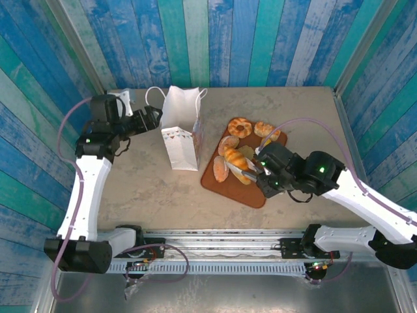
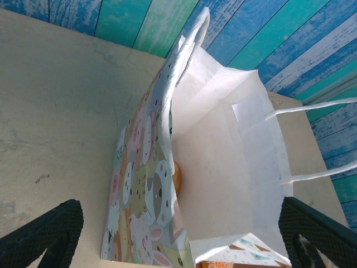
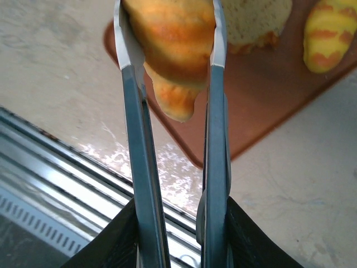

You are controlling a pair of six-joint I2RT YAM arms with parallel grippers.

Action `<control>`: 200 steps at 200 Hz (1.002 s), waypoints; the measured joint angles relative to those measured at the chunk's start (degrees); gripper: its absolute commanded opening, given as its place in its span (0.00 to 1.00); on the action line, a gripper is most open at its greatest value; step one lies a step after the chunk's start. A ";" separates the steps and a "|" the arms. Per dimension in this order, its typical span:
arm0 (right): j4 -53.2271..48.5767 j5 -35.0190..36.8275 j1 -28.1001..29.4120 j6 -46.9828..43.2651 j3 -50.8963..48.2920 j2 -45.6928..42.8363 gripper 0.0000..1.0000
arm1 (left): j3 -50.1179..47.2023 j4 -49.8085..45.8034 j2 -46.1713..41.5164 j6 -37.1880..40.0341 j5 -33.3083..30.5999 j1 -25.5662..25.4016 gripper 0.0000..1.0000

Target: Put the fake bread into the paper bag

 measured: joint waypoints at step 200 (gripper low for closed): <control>1.73 -10.47 0.02 -5.38 34.12 19.52 0.34 | 4.15 1.77 12.48 0.35 4.70 0.00 0.63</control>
